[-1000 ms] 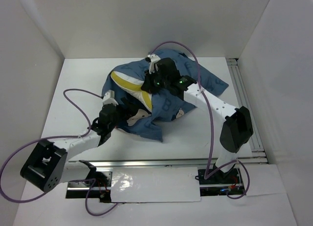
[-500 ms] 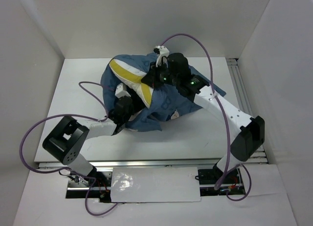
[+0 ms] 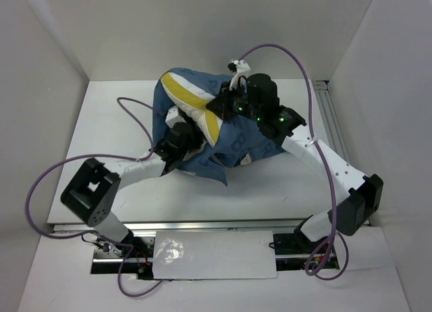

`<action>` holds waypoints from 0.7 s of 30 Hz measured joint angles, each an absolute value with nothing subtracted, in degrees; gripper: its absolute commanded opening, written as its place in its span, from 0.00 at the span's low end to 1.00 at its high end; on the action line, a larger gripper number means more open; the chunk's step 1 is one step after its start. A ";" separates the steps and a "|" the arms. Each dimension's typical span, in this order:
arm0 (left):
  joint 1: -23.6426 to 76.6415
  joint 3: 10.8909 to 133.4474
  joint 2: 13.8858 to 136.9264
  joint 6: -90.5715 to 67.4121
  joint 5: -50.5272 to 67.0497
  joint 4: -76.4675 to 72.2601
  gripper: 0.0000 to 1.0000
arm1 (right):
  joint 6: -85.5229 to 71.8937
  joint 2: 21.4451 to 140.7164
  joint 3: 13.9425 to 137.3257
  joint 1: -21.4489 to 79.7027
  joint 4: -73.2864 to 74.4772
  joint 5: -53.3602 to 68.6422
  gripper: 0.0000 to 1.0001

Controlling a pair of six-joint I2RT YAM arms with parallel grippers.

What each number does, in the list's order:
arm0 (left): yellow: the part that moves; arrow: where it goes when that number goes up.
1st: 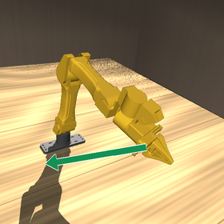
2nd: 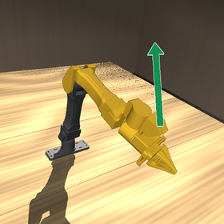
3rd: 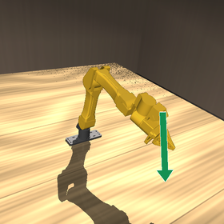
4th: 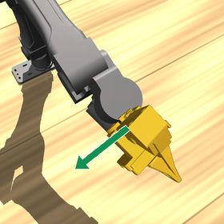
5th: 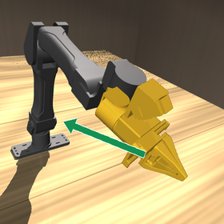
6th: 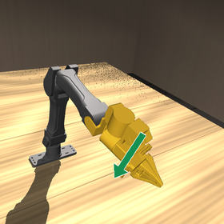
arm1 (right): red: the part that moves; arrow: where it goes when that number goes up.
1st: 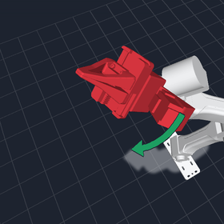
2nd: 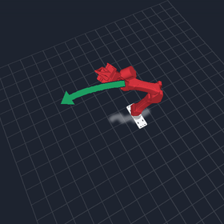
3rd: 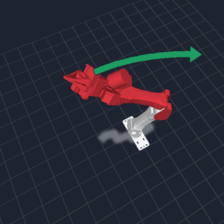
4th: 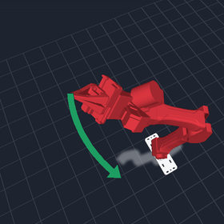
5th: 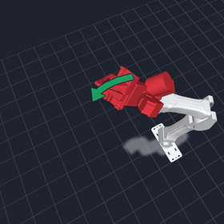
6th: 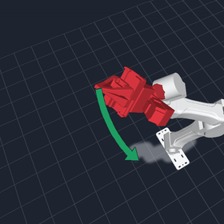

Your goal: Put the pillow into the pillowcase

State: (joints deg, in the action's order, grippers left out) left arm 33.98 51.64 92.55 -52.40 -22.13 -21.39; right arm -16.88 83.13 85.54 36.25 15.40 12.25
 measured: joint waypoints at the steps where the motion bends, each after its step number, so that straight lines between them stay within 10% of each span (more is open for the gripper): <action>1: 33.95 48.97 89.93 -51.70 -22.33 -21.04 0.00 | -16.71 83.13 84.93 36.69 15.25 10.79 0.00; 11: 31.90 36.93 58.43 -43.62 -19.94 -16.62 0.00 | -15.90 86.87 75.92 40.18 13.47 -0.38 0.00; 21: 27.99 37.08 53.04 -38.46 -16.10 -6.52 0.00 | -10.39 93.49 76.20 42.92 11.31 3.99 0.00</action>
